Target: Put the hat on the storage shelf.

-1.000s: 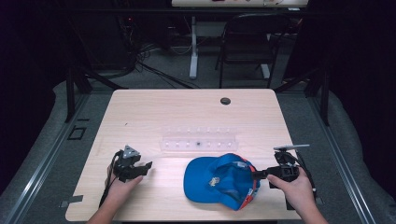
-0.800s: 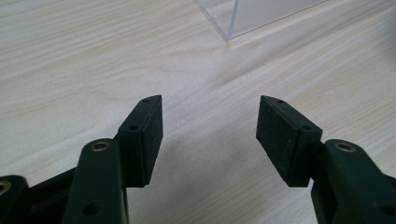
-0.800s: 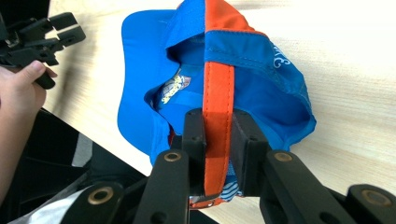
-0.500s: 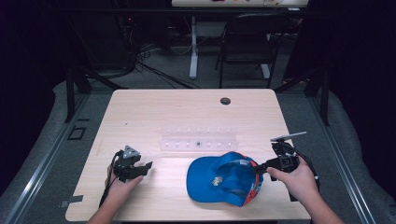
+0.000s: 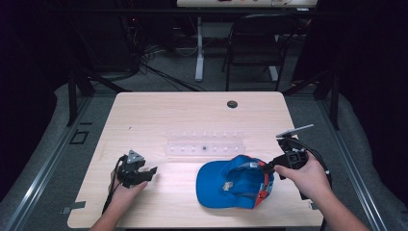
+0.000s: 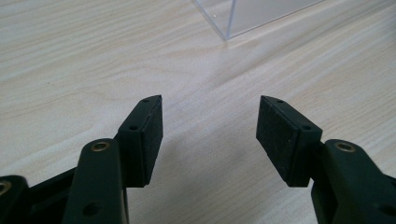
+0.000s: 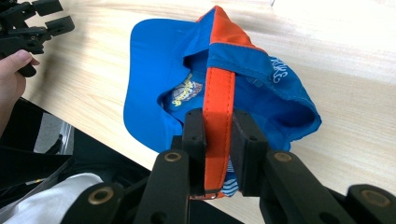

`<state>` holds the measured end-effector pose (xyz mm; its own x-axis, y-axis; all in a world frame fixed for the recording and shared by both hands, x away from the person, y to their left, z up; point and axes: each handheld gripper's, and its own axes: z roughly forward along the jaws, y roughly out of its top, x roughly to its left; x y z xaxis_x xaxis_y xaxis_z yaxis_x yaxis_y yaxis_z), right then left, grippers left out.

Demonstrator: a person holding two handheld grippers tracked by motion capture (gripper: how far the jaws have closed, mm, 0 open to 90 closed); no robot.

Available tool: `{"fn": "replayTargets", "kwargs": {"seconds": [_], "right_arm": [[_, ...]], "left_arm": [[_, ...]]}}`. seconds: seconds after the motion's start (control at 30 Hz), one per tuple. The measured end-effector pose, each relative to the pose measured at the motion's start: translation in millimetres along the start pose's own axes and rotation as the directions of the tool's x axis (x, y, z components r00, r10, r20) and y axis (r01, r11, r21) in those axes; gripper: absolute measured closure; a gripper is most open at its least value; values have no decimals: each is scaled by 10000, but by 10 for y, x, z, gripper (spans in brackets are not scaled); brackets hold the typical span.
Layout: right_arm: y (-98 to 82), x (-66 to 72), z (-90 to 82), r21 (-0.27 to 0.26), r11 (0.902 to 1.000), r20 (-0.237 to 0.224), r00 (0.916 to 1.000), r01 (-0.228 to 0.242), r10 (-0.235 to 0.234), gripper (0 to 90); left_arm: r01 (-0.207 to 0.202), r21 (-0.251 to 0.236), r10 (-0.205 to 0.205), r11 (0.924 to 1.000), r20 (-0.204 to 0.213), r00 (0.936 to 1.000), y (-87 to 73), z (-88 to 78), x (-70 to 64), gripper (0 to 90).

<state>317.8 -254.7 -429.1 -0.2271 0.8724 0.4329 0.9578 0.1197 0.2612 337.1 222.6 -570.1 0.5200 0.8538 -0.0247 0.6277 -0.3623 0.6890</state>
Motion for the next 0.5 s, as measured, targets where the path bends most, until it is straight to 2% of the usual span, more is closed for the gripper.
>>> {"fn": "replayTargets", "kwargs": {"seconds": [0.1,0.17,0.33,0.43,0.5], "right_arm": [[48,24,-56,220,9997,119,9999,108,-110,772],[60,42,-63,84,9999,178,9998,-77,76,772],[100,78,-130,319,9995,237,9997,70,-78,772],[113,117,-165,226,9997,272,9996,-61,55,772],[130,133,-202,320,9995,281,9996,20,-29,772]], "left_arm": [[12,-13,-12,10000,-4,10000,0,2,0,413],[17,-3,-17,10000,0,10000,0,1,-1,413],[-9,-3,9,10000,4,10000,1,0,-3,414],[2,18,-2,10000,15,10000,1,0,-5,416],[-6,10,6,10000,-10,10000,0,0,-8,416]]}}
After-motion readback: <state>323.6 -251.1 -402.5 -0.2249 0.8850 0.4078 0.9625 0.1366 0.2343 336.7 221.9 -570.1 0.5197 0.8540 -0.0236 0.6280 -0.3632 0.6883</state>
